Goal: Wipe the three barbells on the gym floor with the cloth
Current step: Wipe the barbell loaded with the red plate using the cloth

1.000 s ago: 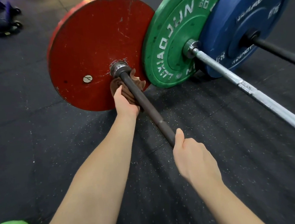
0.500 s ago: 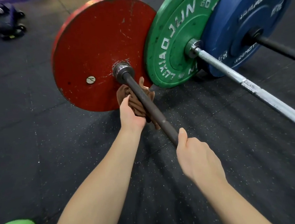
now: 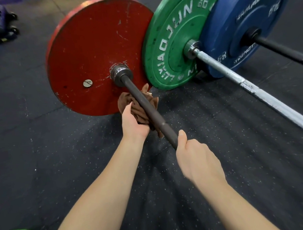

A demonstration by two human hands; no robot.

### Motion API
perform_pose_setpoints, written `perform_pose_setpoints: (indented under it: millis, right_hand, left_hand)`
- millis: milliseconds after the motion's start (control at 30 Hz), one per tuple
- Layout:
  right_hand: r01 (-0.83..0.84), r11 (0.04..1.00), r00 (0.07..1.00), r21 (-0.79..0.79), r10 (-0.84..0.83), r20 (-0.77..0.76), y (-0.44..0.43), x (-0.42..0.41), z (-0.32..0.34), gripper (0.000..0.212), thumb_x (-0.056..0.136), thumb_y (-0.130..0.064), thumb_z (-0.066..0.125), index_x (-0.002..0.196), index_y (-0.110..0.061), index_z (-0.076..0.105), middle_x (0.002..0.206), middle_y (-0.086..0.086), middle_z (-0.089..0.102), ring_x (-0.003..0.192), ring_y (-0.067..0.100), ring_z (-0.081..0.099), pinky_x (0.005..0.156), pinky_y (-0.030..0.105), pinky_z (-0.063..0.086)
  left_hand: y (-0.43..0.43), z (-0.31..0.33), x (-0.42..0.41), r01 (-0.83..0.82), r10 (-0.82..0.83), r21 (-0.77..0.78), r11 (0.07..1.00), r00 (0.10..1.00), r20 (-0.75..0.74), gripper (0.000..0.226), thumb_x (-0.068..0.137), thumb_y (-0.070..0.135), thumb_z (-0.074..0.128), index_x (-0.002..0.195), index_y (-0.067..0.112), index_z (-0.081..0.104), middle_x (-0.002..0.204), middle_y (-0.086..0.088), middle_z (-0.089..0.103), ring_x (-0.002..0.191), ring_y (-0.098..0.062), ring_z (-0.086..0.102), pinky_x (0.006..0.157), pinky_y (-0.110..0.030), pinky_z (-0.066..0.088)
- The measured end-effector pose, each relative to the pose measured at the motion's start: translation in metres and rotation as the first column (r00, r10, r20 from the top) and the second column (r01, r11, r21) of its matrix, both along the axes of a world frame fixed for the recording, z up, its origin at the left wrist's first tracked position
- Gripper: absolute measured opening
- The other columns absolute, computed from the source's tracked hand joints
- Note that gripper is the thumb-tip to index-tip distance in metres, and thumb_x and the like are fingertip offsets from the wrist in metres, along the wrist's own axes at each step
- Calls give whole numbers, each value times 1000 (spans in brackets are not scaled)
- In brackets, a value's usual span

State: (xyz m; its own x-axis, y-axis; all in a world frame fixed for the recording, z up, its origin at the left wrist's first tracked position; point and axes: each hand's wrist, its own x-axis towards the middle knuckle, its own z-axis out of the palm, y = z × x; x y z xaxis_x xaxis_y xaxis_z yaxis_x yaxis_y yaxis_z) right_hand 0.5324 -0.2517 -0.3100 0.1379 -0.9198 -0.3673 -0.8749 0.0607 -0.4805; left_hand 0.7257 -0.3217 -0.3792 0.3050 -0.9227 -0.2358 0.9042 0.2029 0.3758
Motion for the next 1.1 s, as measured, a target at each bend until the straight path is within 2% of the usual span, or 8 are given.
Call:
perform_pose_setpoints:
  millis: [100, 200, 333, 433, 600, 767, 900, 1100]
  right_hand:
    - [-11, 1000, 1000, -12, 11, -6, 3, -1, 3, 61, 107, -40, 6, 138, -22, 54, 94, 0, 58, 83, 26, 52, 75, 38, 40]
    - [-9, 1000, 1000, 12, 9, -19, 3, -2, 8, 70, 106, -48, 5, 116, -13, 64, 84, 2, 53, 84, 30, 54, 78, 39, 41]
    - [-18, 1000, 1000, -5, 18, -25, 4, -1, 7, 65, 107, -45, 6, 120, -14, 62, 86, 2, 53, 82, 29, 54, 76, 39, 41]
    - [-4, 1000, 1000, -10, 3, -17, 3, -1, 8, 64, 107, -49, 6, 101, -14, 60, 86, 2, 58, 84, 30, 57, 82, 41, 46]
    - [18, 999, 999, -28, -17, 32, 2, -1, 2, 58, 108, -42, 9, 137, -22, 55, 93, 1, 58, 82, 26, 55, 75, 38, 40]
    - [-1, 1000, 1000, 2, 1, 2, 4, -1, 7, 70, 107, -51, 7, 109, -11, 64, 89, 5, 57, 87, 32, 57, 80, 41, 43]
    - [-10, 1000, 1000, -12, 10, -12, 4, -1, 7, 67, 107, -49, 8, 115, -12, 63, 89, 4, 58, 85, 30, 57, 78, 40, 42]
    - [7, 1000, 1000, -3, -7, 1, 4, -2, 7, 72, 107, -53, 7, 113, -10, 65, 109, 12, 67, 87, 32, 52, 80, 42, 40]
  left_hand:
    - [-1, 5, 9, -30, 30, 4, 1000, 1000, -5, 48, 107, 25, 29, 151, 16, 46, 148, -10, 57, 146, -29, 43, 120, -52, 34]
    - [-13, 14, 27, -62, 62, 34, 997, 998, 16, 49, 108, 24, 27, 152, 15, 46, 149, -9, 56, 139, -26, 49, 122, -49, 32]
    - [-13, 16, 22, -87, 84, 94, 992, 996, 31, 47, 108, 21, 30, 149, 12, 51, 146, -11, 59, 142, -29, 48, 118, -47, 40]
    - [6, 8, 2, -20, 18, 58, 998, 999, 36, 48, 109, 22, 28, 150, 12, 49, 146, -9, 59, 141, -29, 49, 118, -48, 39]
    - [22, 7, -15, 44, -44, 77, 996, 999, -3, 49, 107, 23, 29, 151, 12, 48, 147, -9, 58, 144, -28, 45, 119, -50, 36]
    - [13, 20, 0, -20, 20, 87, 996, 1000, -6, 47, 109, 24, 26, 150, 15, 48, 146, -8, 59, 141, -25, 49, 123, -48, 31]
    - [21, 18, -14, -10, 6, 122, 993, 999, 39, 47, 109, 23, 27, 149, 13, 50, 141, -8, 63, 138, -30, 53, 117, -49, 40]
    - [51, 9, -38, 95, -98, 122, 988, 995, 16, 50, 109, 23, 24, 150, 8, 49, 145, -11, 59, 144, -32, 45, 117, -51, 39]
